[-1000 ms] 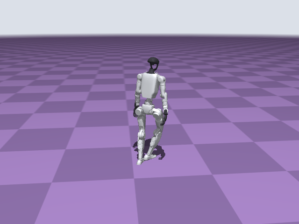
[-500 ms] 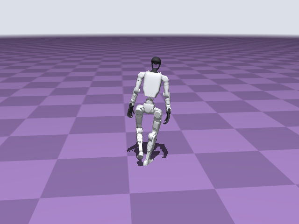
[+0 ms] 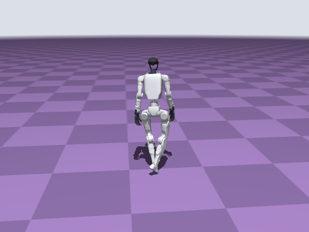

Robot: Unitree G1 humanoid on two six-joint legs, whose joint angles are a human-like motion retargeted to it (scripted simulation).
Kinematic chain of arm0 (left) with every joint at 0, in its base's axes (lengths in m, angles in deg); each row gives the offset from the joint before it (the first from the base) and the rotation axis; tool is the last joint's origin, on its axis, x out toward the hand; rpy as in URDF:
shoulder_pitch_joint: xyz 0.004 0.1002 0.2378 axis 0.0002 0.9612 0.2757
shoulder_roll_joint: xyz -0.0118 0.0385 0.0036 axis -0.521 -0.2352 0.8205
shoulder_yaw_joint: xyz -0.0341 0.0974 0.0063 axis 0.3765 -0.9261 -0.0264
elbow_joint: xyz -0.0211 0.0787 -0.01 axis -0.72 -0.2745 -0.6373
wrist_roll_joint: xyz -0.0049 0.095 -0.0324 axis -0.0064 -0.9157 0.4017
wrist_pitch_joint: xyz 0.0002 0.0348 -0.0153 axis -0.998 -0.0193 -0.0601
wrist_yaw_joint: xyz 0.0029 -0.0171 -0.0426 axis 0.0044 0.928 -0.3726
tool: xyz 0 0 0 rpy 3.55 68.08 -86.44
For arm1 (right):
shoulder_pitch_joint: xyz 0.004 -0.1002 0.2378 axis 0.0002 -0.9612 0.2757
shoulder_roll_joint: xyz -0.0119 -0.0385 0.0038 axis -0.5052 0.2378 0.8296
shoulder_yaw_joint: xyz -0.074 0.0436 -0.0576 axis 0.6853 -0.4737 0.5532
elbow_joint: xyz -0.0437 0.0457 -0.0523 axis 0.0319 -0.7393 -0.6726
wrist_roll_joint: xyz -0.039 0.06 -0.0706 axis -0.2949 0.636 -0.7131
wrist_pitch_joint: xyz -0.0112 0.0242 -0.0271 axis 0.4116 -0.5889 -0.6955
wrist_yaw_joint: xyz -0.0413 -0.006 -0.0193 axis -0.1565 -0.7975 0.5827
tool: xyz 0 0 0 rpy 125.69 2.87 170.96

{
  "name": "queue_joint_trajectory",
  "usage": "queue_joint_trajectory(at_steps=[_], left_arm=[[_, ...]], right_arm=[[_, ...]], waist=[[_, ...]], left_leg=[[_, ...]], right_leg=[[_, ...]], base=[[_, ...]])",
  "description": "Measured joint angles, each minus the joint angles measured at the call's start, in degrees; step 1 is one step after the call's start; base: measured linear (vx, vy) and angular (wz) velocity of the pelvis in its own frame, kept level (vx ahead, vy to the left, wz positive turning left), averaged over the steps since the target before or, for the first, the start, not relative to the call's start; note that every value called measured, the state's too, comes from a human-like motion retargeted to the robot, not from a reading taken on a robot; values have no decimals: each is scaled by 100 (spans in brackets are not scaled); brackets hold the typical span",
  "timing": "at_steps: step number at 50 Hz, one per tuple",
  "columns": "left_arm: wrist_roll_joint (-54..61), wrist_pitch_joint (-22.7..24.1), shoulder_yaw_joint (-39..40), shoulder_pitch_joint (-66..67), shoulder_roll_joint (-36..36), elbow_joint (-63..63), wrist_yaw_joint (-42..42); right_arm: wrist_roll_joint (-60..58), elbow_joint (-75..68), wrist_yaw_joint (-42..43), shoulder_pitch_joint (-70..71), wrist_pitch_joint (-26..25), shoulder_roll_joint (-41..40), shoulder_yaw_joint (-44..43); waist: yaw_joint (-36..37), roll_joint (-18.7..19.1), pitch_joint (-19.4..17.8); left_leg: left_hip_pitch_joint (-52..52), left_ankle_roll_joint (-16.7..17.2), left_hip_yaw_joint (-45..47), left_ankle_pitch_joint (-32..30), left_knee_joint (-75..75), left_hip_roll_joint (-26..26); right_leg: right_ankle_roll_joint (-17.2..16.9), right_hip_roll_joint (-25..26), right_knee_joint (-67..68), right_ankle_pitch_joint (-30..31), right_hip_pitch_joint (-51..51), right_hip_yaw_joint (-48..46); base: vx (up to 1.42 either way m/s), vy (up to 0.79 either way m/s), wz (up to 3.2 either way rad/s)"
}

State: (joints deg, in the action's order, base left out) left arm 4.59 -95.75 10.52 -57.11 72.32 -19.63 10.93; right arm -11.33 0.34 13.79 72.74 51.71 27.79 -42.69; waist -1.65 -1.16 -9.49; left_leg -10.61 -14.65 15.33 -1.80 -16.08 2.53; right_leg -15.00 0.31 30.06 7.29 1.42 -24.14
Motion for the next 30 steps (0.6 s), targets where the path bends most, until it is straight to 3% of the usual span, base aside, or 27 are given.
queue_joint_trajectory(at_steps=[2,5,8,13,15,17,19,20,22,23,27,30], left_arm=[[-20,30,-256,-179,-80,477,-38],[29,117,-670,-451,-345,1111,-250],[110,268,-909,-698,-583,1586,-399],[509,518,-990,-797,-855,2218,-351],[732,630,-909,-646,-905,2400,-462],[932,794,-727,-392,-940,2349,-688],[938,863,-433,-233,-795,1968,-992],[885,766,-303,-184,-642,1702,-1146],[889,307,-82,-67,-335,1095,-1208],[795,172,69,-61,-275,829,-946],[27,231,102,141,-338,161,888],[-509,83,214,232,-291,-238,1052]], right_arm=[[-12,-225,310,-197,-29,12,-29],[-85,-620,477,-519,-209,39,-276],[-22,-1122,504,-873,-338,115,-708],[415,-1989,51,-1411,-582,228,-1269],[609,-2252,-320,-1554,-787,236,-1348],[675,-2447,-572,-1624,-910,191,-1388],[736,-2613,-728,-1512,-941,174,-1506],[778,-2648,-726,-1449,-955,176,-1615],[957,-2611,-510,-1399,-981,135,-1536],[1084,-2573,-434,-1334,-923,130,-1451],[1199,-2404,-296,-1030,-708,98,-1417],[1074,-2227,-258,-696,-746,169,-1440]], waist=[[-286,35,-68],[-434,-20,-131],[-569,-124,-138],[-727,-217,-191],[-821,-301,-115],[-621,-333,33],[-541,-432,-77],[-592,-432,-154],[-641,-471,-175],[-618,-483,-224],[-90,-380,-351],[423,-305,-343]], left_leg=[[403,-35,-187,96,233,79],[869,-35,-144,76,551,176],[1297,-35,-328,124,722,376],[2271,-35,-693,539,924,456],[2762,-35,-531,771,1178,470],[3105,-35,-170,1235,1112,294],[3207,-35,-329,1440,499,101],[3121,-35,-460,1435,8,-43],[2929,-35,-118,1361,-1081,-281],[2803,-35,78,1482,-1758,-546],[1877,-35,260,1978,-4229,-1229],[967,-35,435,1861,-5215,-1265]], right_leg=[[64,-321,707,-351,470,-13],[663,-657,735,-663,1016,-129],[1230,-818,-195,-860,1367,-5],[1706,-552,-1749,-1189,1320,899],[1636,-613,-1902,-1044,1154,827],[2396,-507,-1627,-1442,937,-195],[2353,-240,-1026,-1621,1030,1011],[2162,-266,-829,-1733,940,1105],[2108,-284,-1041,-1928,420,970],[2210,-306,-1242,-2068,84,609],[2158,-4,-1800,-2012,-650,780],[2057,27,-2197,-1910,-1001,618]], base=[[56,5,63],[59,-6,26],[61,-6,50],[81,-17,62],[90,-15,33],[95,-47,-77],[98,-63,-34],[81,-27,26],[82,-24,-3],[86,-48,-29],[71,-13,-13],[42,30,16]])
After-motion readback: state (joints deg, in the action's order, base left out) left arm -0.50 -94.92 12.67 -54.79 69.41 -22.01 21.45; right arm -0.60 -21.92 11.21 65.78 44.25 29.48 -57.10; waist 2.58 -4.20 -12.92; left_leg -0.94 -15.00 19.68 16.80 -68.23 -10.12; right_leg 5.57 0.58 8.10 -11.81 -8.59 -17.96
